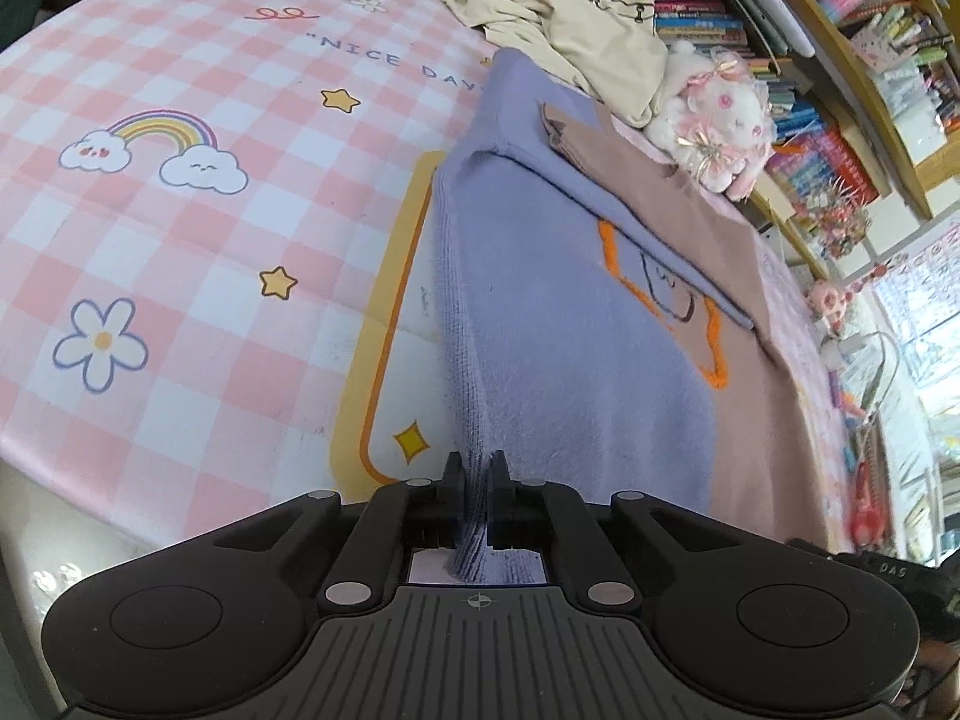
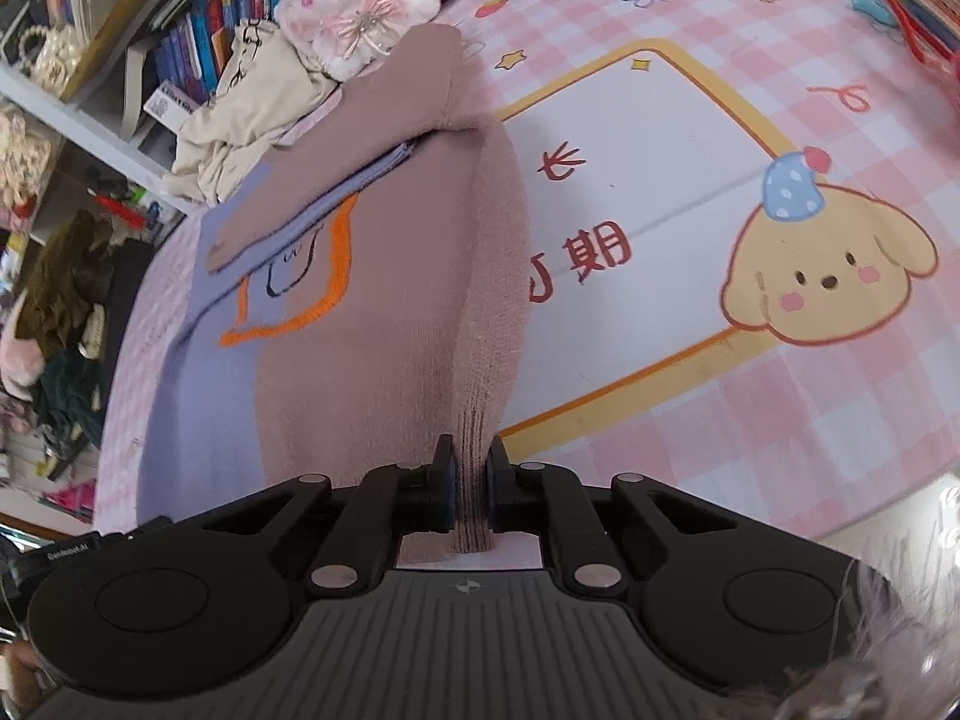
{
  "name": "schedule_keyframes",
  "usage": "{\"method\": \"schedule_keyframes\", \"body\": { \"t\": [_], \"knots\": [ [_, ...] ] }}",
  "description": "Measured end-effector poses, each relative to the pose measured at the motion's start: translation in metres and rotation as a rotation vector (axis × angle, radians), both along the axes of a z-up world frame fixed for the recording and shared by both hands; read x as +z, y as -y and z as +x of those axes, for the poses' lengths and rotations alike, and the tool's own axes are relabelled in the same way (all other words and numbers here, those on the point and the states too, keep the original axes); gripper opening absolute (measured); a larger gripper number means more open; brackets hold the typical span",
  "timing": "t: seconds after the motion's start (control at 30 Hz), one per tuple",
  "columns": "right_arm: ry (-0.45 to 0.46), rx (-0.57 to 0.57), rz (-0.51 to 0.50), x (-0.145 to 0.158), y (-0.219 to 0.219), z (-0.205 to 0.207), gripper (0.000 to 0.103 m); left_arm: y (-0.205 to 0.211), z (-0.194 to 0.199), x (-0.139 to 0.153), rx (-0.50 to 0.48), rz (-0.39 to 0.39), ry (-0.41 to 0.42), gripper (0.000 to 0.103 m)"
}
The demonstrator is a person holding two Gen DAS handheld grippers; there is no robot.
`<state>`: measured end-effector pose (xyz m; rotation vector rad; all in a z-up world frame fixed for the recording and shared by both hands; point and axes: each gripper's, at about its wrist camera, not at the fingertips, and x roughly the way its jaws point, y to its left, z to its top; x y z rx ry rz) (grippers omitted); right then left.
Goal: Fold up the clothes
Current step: 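Lift the hem with both grippers and fold it up toward the collar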
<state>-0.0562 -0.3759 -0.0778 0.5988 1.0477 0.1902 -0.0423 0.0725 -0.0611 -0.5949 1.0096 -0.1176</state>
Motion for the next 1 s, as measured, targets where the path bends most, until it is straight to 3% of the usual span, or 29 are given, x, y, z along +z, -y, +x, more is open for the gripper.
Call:
{"method": "schedule_keyframes", "body": {
  "t": [0.23,0.8,1.0],
  "knots": [
    [0.004,0.001,0.036,0.009,0.011,-0.02,0.009,-0.003,-0.022,0.005,0.021,-0.083,0.011,0.004],
    [-0.079,0.047,0.116,0.003,0.038,-0.086,0.009,0.006,-0.099,0.001,0.025,-0.133,-0.053,0.004],
    [-0.039,0.034,0.213,0.019,0.049,-0.082,0.009,-0.003,-0.095,0.017,0.079,-0.263,0.027,0.004]
  ]
}}
